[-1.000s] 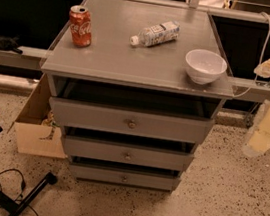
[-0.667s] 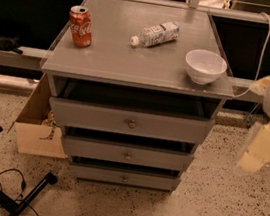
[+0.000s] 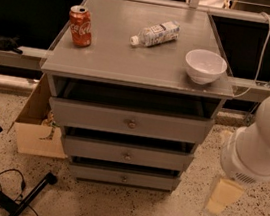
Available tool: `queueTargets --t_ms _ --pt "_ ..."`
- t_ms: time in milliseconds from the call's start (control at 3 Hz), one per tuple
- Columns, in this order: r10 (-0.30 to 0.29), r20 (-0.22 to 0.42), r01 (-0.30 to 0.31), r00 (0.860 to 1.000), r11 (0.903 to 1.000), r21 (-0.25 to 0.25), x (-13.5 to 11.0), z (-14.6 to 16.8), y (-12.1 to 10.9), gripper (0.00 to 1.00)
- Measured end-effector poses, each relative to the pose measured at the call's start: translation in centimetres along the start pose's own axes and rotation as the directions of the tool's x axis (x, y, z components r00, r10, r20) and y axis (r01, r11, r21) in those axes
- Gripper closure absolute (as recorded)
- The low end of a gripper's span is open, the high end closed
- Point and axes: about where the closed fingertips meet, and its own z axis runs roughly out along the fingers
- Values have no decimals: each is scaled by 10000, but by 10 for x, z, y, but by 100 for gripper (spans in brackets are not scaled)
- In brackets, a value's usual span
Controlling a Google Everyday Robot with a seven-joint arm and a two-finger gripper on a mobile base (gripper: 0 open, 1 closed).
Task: Open bottom drawer
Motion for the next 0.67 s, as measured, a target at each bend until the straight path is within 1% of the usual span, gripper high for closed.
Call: queueTargets --t_ms 333,667 --pt "-213 -751 164 9969 9978 -644 22 84 32 0" --pt "-235 -1091 106 9938 9931 -1168 40 146 52 0"
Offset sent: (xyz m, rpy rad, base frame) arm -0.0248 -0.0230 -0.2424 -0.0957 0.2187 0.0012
